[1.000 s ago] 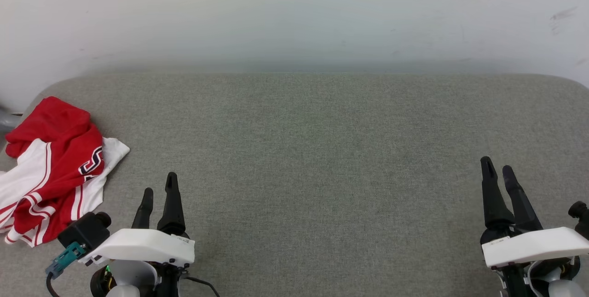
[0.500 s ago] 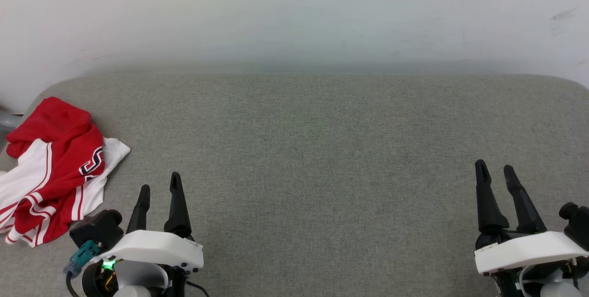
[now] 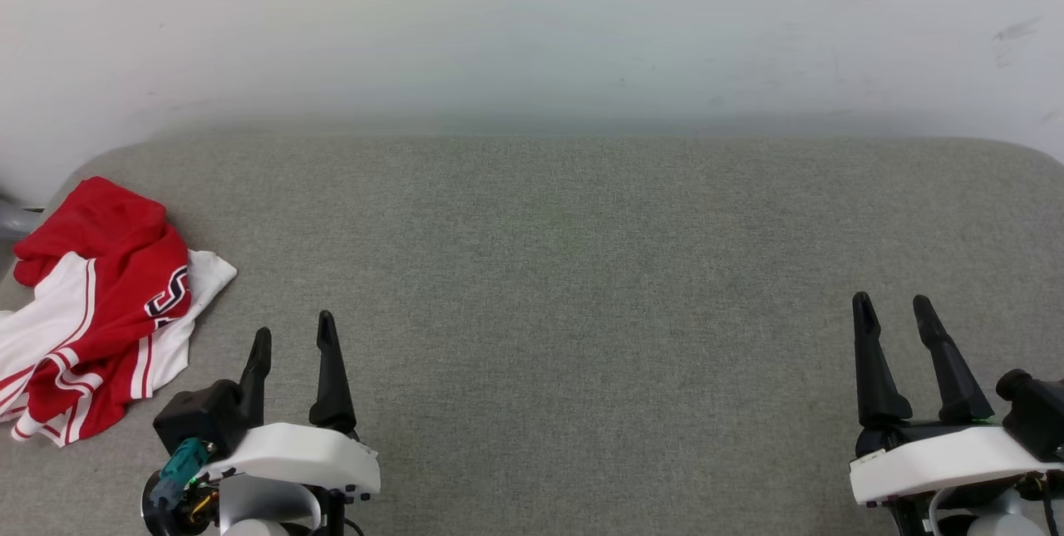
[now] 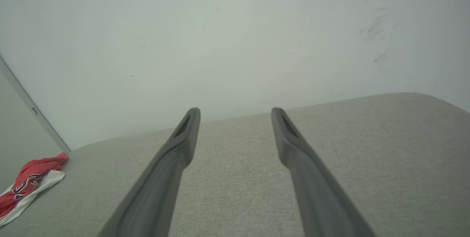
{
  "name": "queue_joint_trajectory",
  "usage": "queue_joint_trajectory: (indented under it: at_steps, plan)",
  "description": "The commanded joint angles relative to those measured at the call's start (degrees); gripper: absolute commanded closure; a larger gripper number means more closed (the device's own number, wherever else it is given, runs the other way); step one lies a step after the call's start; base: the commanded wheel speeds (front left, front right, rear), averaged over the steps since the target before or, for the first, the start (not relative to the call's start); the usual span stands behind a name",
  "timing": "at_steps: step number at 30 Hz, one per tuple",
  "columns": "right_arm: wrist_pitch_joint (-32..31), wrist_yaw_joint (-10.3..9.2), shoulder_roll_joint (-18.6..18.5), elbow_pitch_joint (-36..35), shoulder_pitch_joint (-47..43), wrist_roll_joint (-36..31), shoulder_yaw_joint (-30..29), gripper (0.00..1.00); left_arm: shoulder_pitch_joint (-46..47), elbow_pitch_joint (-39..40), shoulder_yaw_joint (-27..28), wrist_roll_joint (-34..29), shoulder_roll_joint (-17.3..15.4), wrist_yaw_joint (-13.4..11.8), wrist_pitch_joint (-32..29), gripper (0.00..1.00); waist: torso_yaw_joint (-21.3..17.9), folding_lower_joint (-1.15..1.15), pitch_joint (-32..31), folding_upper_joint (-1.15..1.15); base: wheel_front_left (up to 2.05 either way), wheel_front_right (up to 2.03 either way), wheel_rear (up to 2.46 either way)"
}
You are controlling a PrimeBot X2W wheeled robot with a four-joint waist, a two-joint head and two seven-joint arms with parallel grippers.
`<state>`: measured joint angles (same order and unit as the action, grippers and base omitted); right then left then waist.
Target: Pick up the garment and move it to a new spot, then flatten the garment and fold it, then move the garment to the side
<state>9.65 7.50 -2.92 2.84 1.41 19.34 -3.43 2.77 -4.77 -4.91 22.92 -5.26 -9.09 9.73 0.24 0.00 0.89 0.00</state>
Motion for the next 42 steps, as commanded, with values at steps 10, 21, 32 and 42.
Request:
queue_joint_trajectory:
  at_steps: [10,21,32,42]
  plan:
    - [1.65,-0.01,0.03,-1.37,-0.27,-5.76,0.24,0.00,-0.31,1.06,-1.10,-5.60,-0.52,-0.59,1.58,0.00,0.03,0.00,0.01,0.00,0.00,0.00,0.00]
    - [3.16,-0.01,0.05,-2.12,-0.76,-11.67,0.37,0.00,-0.89,1.15,-1.61,-11.24,-0.22,-0.35,3.00,0.00,0.05,0.00,0.04,0.00,0.00,0.00,0.00]
    - [4.66,-0.02,0.07,-2.19,-1.43,-14.72,0.53,0.00,-1.35,0.92,-1.09,-16.59,0.65,0.87,4.57,0.00,0.14,0.00,-0.05,0.00,0.00,0.00,0.00]
    - [5.61,-0.03,0.08,-1.25,-1.56,-12.63,0.80,0.00,-1.63,0.24,-0.29,-19.78,1.38,2.60,5.57,0.00,0.25,0.00,0.04,0.00,0.00,0.00,0.00]
